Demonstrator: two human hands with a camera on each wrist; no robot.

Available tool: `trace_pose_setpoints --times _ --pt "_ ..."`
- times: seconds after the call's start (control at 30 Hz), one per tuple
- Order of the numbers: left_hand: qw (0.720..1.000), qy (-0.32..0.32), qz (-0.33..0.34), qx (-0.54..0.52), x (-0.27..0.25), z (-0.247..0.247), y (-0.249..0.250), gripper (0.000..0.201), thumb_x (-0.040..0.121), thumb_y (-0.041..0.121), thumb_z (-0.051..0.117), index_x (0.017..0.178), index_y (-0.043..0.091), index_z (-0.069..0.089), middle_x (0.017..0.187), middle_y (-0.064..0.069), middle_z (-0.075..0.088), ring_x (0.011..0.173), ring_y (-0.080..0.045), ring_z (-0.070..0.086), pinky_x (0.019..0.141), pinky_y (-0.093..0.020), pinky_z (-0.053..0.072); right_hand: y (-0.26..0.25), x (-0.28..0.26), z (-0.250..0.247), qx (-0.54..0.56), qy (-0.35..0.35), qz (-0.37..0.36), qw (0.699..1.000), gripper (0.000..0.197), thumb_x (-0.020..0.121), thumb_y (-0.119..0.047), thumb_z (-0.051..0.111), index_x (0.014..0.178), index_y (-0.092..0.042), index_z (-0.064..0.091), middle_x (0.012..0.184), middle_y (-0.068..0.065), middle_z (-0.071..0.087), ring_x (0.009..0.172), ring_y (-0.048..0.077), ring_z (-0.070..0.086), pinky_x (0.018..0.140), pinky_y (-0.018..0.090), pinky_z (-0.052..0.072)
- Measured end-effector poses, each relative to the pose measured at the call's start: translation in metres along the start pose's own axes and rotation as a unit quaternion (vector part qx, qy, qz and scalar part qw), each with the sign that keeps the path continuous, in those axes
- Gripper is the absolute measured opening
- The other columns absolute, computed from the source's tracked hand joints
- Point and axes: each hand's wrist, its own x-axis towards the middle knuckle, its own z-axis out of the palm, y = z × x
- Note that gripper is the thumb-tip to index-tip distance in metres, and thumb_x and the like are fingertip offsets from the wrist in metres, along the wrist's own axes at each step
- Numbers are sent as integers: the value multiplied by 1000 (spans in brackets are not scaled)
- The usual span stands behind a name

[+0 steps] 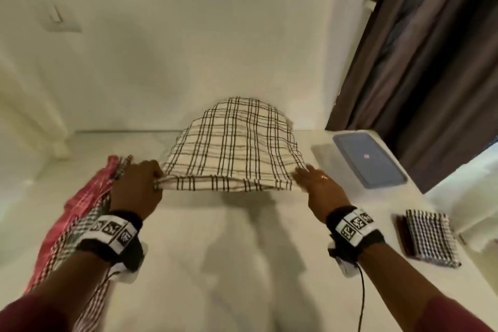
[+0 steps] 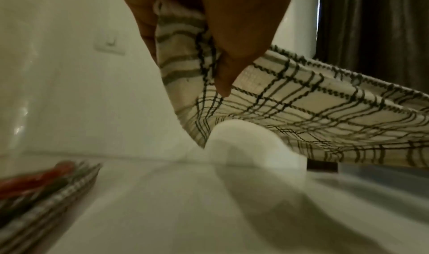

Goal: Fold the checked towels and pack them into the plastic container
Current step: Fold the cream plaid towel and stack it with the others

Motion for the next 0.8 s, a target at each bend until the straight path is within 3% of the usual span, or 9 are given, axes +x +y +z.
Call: trace_pose_setpoints --times 0.07,0.17,0.27,0.33,0.5,0.6,0.67,0.73,0.8 --pt "995 -96 15 16 -34 28 -11 24 67 4 65 76 23 54 78 -7 58 81 -37 59 65 -45 48 -3 -31 37 9 -68 9 998 66 72 -1 22 126 -5 60 134 18 55 125 42 50 103 49 39" --pt "955 -277 -6 103 -78 67 -24 39 72 33 74 105 29 52 111 -1 55 110 -29 51 88 -42 44 -4 -73 67 -3 -308 70 949 64 95 -17 40 152 -16 12 160 8 8 148 25 5 118 36 5" --pt "903 -416 -4 107 -114 97 -29 105 60 66 74 146 26 27 154 -4 22 140 -27 21 110 -42 27 -10 -96 84 11 -392 102 914 123 63 -79 61 152 -27 -6 160 3 -9 147 25 -12 116 46 -8" --pt "909 -413 -7 64 -131 109 -25 98 67 72 64 147 31 25 158 0 13 143 -25 16 113 -43 24 -22 -101 89 39 -377 113 918 128 50 -92 49 152 -30 0 161 1 -5 147 24 -9 116 48 -8" --pt "932 -359 -46 -9 -151 116 -18 45 88 60 46 111 26 63 147 1 36 131 -25 36 103 -46 37 -38 -117 117 141 -277 166 936 76 86 -74 29 127 -16 56 156 8 27 144 26 22 115 40 25" --pt "928 -358 -91 -42 -158 113 -21 56 87 68 36 76 25 69 138 2 50 126 -25 45 98 -47 42 -33 -127 122 153 -215 190 946 43 96 -46 44 91 -9 66 149 7 39 134 25 38 106 32 33" --pt "935 -339 -92 -51 -164 111 -22 49 86 63 46 82 20 68 132 2 56 124 -26 47 95 -47 45 -32 -130 119 153 -198 201 947 29 87 -39 64 96 -11 61 147 6 39 132 23 39 104 31 35" --pt "945 -322 -55 -24 -171 111 -22 30 82 43 66 102 21 62 141 4 45 127 -26 41 93 -44 45 -32 -133 118 136 -233 195 943 70 71 -44 79 128 -15 50 153 3 27 139 22 29 109 34 33" --pt "941 -335 -41 -11 -178 114 -22 63 77 36 72 131 22 45 146 2 36 129 -26 36 96 -43 42 -31 -134 121 132 -257 196 937 108 60 -50 84 147 -22 27 159 -1 9 146 20 12 116 41 26"
